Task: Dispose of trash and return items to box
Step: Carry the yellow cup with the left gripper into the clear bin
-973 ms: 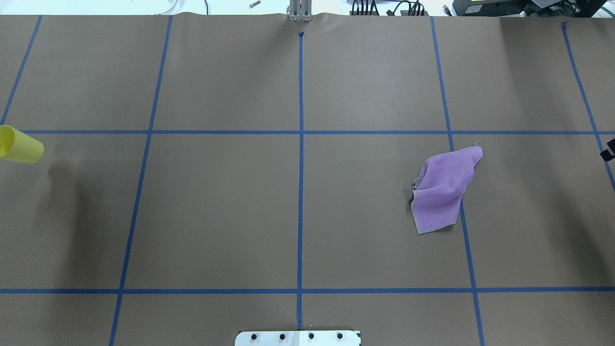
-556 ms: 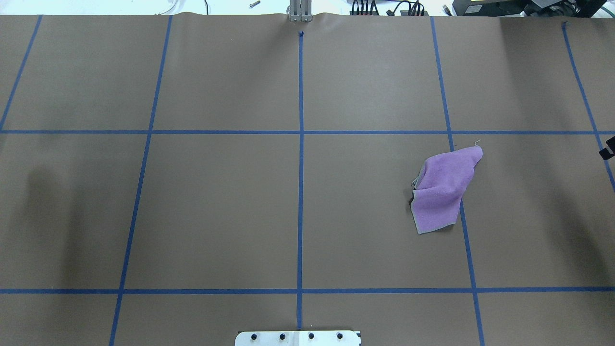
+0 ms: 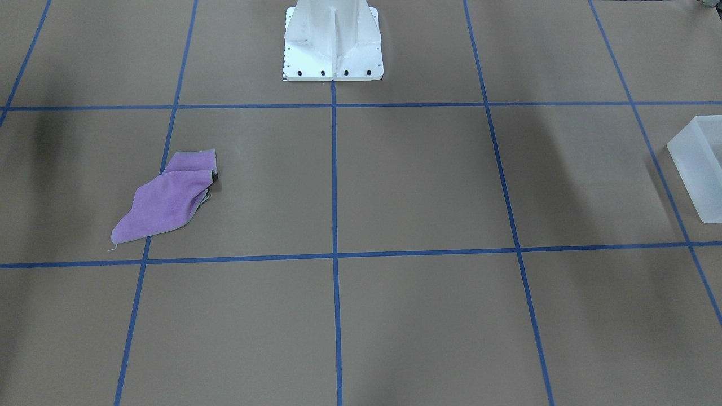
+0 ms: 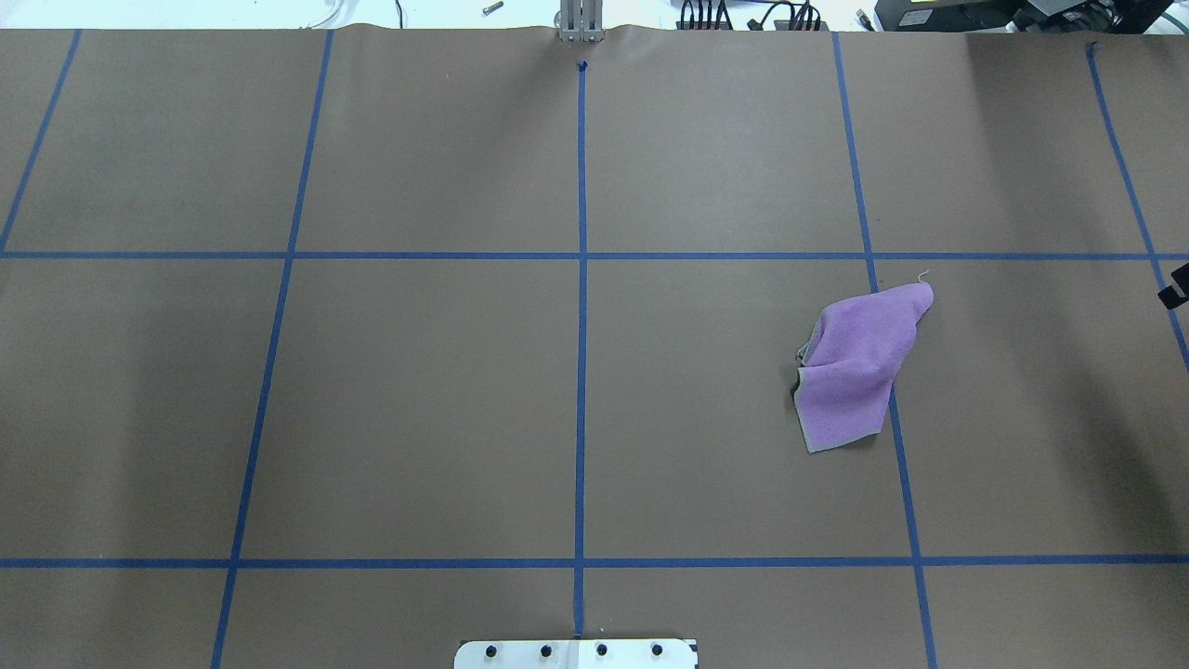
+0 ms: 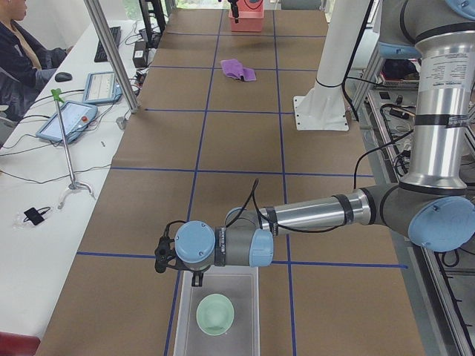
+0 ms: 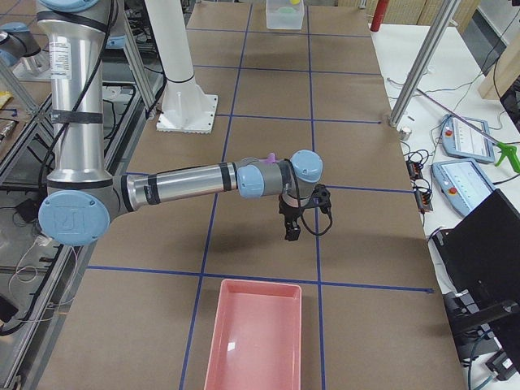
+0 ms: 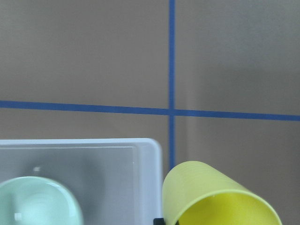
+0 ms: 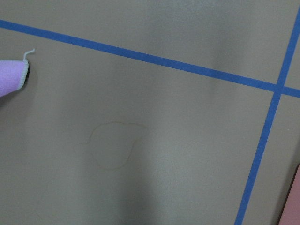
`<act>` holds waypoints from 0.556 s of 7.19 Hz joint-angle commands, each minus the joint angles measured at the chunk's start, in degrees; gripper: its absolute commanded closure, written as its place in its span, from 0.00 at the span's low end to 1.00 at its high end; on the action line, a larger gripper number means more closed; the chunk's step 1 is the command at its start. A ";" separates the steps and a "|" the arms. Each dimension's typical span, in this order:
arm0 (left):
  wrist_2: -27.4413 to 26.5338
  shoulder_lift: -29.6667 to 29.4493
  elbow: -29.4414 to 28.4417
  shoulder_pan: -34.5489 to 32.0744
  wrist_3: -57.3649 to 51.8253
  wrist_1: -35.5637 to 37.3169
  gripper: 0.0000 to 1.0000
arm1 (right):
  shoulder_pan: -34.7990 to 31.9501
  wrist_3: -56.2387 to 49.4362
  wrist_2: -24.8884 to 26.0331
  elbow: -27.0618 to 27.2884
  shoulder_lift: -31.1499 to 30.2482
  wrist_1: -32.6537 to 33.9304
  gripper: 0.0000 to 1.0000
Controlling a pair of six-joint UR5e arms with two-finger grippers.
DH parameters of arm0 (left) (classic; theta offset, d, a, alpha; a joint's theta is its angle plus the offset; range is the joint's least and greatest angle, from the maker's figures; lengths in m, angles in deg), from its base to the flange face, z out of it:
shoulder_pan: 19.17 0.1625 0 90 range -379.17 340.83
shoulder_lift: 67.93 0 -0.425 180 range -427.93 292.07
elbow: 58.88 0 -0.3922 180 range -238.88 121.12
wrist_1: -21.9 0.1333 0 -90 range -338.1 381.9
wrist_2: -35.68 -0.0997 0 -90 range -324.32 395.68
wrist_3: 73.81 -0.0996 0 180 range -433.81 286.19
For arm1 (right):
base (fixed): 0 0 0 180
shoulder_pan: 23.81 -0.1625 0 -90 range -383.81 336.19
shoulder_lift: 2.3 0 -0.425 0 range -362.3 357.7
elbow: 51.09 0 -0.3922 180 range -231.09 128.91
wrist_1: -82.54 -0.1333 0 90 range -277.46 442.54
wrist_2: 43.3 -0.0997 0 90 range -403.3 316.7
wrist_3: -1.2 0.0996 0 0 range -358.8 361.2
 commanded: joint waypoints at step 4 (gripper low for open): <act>-4.69 -1.39 -15.92 -1.73 -14.45 -3.71 1.00 | 0.15 0.18 0.07 -0.32 0.46 0.05 0.00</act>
